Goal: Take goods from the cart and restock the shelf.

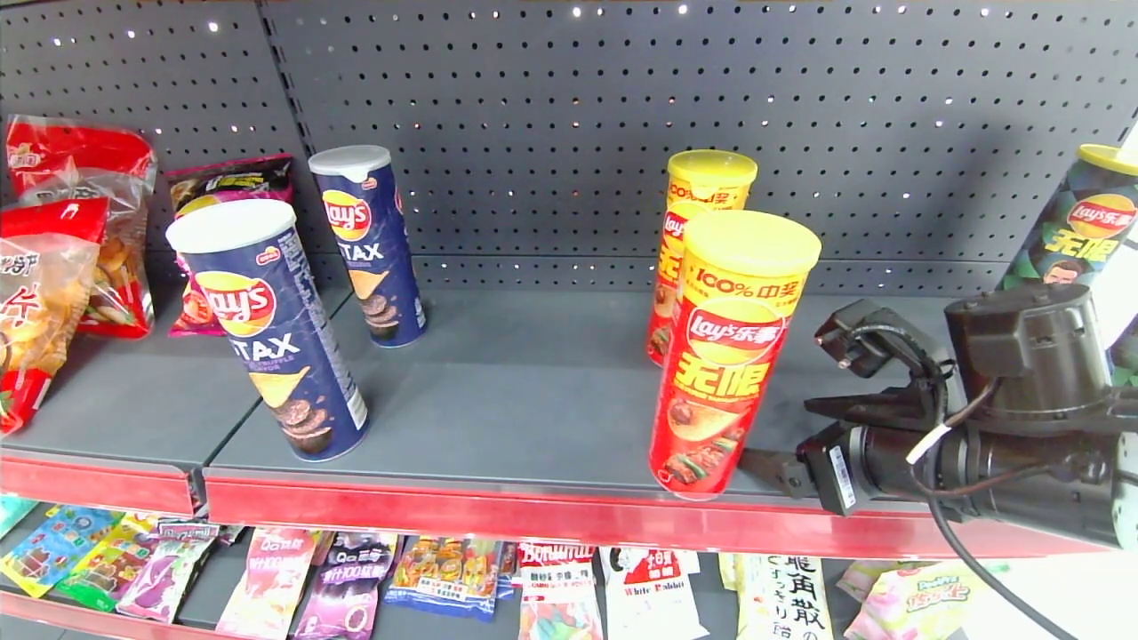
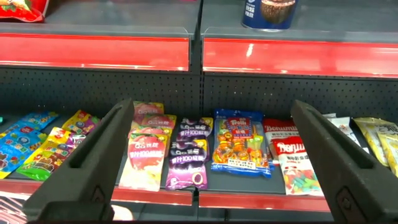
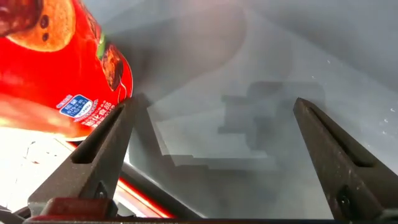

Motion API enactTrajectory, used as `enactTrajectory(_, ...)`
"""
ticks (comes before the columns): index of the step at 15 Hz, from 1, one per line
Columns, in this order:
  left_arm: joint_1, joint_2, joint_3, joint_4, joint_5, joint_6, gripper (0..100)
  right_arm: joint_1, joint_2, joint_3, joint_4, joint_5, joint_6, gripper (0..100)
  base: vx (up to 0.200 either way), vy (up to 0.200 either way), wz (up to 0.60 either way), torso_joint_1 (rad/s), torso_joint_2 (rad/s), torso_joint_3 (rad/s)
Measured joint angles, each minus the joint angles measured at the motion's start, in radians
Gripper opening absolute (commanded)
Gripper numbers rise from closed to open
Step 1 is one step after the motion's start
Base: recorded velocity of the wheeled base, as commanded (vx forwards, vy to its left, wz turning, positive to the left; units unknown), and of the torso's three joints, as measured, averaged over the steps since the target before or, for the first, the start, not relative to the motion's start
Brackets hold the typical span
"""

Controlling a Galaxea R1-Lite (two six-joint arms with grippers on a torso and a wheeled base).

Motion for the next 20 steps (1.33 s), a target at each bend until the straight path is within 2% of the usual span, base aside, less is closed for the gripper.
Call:
enactTrajectory(16, 0.0, 0.0, 0.0, 0.0, 0.0, 0.0, 100, 0.059, 0.023, -0.027, -0.001, -0.006, 0.013, 100, 0.0, 0.0, 0.0, 0.0, 0.0, 0.0)
enactTrajectory(20, 0.0, 0.0, 0.0, 0.0, 0.0, 0.0, 100, 0.051, 0.011, -0.012, 0.0, -0.009, 0.043, 100, 0.0, 0.0, 0.0, 0.0, 0.0, 0.0)
